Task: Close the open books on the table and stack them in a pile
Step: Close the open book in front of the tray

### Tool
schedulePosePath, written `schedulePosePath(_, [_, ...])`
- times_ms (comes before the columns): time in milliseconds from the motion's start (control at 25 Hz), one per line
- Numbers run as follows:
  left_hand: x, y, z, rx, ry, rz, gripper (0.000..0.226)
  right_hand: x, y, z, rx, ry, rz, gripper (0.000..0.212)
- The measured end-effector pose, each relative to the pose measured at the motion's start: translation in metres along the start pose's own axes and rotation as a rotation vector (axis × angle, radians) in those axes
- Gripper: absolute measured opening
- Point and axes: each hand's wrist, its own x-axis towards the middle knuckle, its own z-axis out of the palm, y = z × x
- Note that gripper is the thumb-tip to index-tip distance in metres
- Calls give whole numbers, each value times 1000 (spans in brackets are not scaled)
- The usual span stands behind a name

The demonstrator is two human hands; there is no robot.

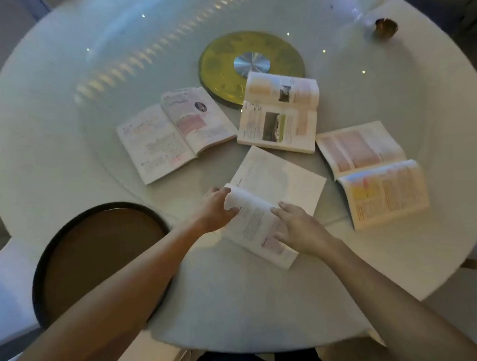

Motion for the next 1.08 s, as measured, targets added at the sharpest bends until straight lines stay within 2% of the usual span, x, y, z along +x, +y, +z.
schedulePosePath(120, [5, -9, 13, 38, 18, -41, 75, 0, 10, 18, -34, 30, 3, 65])
schedulePosePath(200, [9, -15, 18, -36, 20, -74, 78, -3, 13, 32, 60, 154, 64, 64])
schedulePosePath(320, [17, -20, 21, -167, 29, -84, 73, -7, 19, 49, 374, 392, 299, 67])
schedulePosePath(400, [20, -26, 22, -166, 27, -108, 66, -7, 24, 59, 683, 450, 465, 66])
schedulePosePath(520, [18, -32, 22, -187, 6, -169, 50, -7, 25, 66, 1019, 441, 627, 62])
schedulePosePath(680, [13, -39, 13, -290, 29, -205, 37, -17, 23, 68, 1045, 405, 657, 52])
schedulePosePath(760, [11, -41, 6, -354, 9, -248, 33, -21, 23, 67, 1068, 414, 668, 39])
schedulePosePath(880, [13, -41, -1, -521, 1, -342, 32, -22, 27, 59, 1190, 442, 690, 22])
schedulePosePath(1000, [23, -36, -6, -729, 52, -383, 38, -15, 32, 38, 1439, 450, 724, 7])
schedulePosePath(1080, [30, -28, -9, -941, 24, -377, 38, -8, 37, 18, 1571, 423, 713, 4])
